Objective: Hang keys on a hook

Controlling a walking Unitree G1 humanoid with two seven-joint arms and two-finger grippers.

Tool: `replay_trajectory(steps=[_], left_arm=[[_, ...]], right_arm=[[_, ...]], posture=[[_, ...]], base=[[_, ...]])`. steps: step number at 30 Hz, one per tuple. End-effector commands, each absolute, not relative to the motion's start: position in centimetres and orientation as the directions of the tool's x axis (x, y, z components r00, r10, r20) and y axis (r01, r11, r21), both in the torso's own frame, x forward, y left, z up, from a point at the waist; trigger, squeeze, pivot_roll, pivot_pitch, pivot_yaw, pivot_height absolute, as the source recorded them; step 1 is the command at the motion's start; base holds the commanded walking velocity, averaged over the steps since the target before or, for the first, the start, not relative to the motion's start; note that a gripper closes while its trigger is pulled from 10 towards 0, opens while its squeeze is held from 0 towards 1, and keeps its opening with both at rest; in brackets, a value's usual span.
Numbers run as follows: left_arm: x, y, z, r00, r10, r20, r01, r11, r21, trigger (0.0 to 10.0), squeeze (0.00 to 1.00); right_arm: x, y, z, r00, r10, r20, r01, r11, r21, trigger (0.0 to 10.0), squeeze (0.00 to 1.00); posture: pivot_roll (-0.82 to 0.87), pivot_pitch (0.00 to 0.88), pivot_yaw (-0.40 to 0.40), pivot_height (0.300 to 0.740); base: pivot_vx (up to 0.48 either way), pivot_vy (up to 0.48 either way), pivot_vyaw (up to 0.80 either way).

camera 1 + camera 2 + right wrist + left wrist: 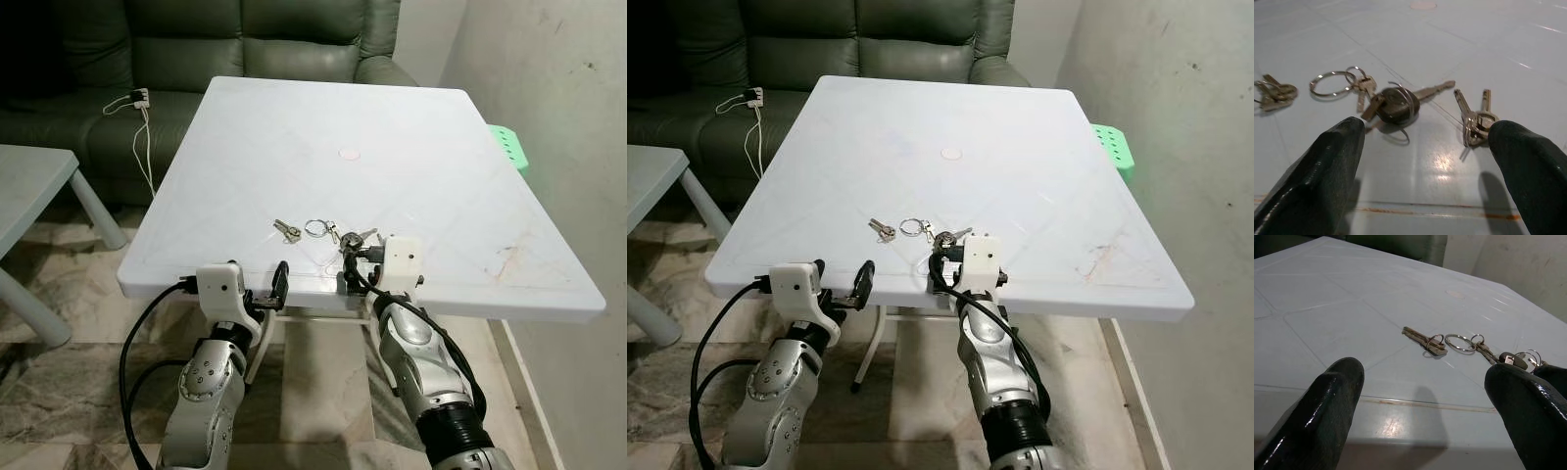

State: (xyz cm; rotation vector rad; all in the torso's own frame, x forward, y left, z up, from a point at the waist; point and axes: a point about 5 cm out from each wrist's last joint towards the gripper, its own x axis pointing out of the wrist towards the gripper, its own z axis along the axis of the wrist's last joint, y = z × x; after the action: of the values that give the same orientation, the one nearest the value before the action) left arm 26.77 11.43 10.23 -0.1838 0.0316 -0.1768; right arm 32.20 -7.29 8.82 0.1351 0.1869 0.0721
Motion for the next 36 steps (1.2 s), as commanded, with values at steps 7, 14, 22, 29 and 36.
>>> replay_trajectory(steps=[7,14,22,29,36], left_arm=[[26.5,10.8,10.5,0.981,-0.195,-0.012,0.189,0.961,-0.200,10.0,0.00],[26.4,10.9,10.5,0.982,-0.191,-0.011,0.185,0.961,-0.204,10.0,0.00],[26.4,10.9,10.5,0.982,-0.188,-0.013,0.182,0.962,-0.206,10.0,0.00],[26.4,10.9,10.5,0.982,-0.186,-0.015,0.178,0.961,-0.209,10.0,0.00],[26.4,10.9,10.5,0.983,-0.185,-0.016,0.177,0.961,-0.211,10.0,0.00]], right_arm=[[33.7,-5.9,10.1,0.986,0.053,-0.159,-0.027,0.987,0.159,10.0,0.00],[34.5,-5.7,10.4,0.986,0.016,-0.164,0.006,0.991,0.133,8.8,0.00],[34.5,-5.7,10.1,0.985,0.012,-0.173,0.013,0.989,0.145,0.0,0.00],[34.6,-5.6,9.8,0.984,0.010,-0.178,0.014,0.991,0.134,0.0,0.00],[34.6,-5.7,9.7,0.984,0.000,-0.177,0.022,0.992,0.124,0.0,0.00]], posture=[[0.09,0.069,-0.098,0.740],[0.10,0.072,-0.100,0.740],[0.10,0.076,-0.100,0.740],[0.10,0.078,-0.101,0.740],[0.10,0.077,-0.102,0.740]], base=[[0.000,0.000,0.00],[0.000,0.000,0.00],[0.000,0.000,0.00],[0.000,0.000,0.00],[0.000,0.000,0.00]])
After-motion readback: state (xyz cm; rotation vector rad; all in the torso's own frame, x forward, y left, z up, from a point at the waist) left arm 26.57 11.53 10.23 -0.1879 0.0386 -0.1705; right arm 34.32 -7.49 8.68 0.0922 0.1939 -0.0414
